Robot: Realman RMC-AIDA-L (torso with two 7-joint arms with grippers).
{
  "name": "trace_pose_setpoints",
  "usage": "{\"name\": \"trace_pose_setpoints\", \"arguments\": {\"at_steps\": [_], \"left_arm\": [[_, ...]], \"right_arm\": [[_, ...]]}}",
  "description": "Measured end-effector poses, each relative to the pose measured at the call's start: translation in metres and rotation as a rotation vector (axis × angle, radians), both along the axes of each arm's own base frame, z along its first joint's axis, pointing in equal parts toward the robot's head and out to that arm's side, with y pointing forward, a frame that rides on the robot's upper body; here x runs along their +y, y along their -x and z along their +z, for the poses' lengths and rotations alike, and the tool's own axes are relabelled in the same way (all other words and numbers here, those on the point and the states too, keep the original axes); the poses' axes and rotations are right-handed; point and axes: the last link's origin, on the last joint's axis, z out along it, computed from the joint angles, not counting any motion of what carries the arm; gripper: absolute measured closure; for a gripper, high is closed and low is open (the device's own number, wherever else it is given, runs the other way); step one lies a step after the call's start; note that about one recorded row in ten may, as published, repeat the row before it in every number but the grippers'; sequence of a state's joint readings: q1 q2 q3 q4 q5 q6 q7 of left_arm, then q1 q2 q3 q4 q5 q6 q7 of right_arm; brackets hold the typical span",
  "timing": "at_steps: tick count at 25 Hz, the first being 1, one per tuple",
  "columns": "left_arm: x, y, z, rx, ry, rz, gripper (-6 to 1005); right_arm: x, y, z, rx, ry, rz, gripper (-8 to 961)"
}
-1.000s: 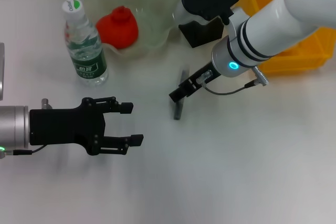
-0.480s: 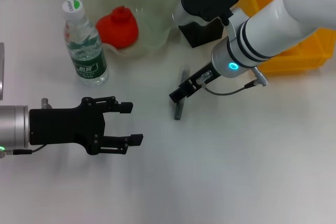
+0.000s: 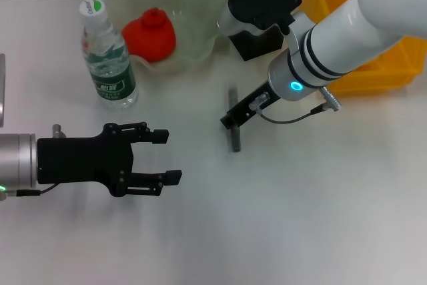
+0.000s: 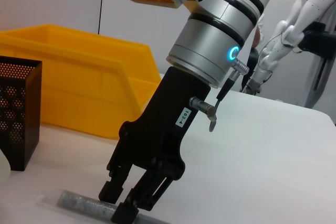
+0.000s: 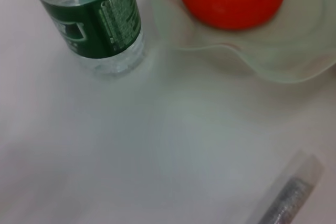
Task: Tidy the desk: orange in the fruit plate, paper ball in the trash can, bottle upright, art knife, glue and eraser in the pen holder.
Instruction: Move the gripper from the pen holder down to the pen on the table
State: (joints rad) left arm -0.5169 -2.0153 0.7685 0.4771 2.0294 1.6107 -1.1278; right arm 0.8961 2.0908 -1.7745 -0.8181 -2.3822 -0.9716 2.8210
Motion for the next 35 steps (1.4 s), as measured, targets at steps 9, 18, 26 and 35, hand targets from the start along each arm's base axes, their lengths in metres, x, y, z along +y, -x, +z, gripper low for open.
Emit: {"name": "trace_pose_setpoints", "arguments": {"at_steps": [9, 18, 26, 35], "left_arm": [[0.0002, 0.0005, 0.001, 0.002, -0.001, 0.0, 186], [0.0004, 0.0009, 0.0018, 0.003, -0.001, 0.0, 186], [0.0018, 0.0008, 0.0036, 0.008, -0.006, -0.004, 187], [0.0026, -0.0005, 0.003, 0.007, -0.007, -0.004, 186]], "right_arm": [[-0.0007, 0.0, 0.0001, 0.0, 0.004, -0.004, 558], [-0.0021, -0.001, 0.0, -0.006, 0.013, -0.009, 575], [-0.0013, -0.0027, 0.0024, -0.012, 0.013, -0.015, 715], [-0.0009, -0.0035, 0.003, -0.02, 0.012, -0.011, 731]]}}
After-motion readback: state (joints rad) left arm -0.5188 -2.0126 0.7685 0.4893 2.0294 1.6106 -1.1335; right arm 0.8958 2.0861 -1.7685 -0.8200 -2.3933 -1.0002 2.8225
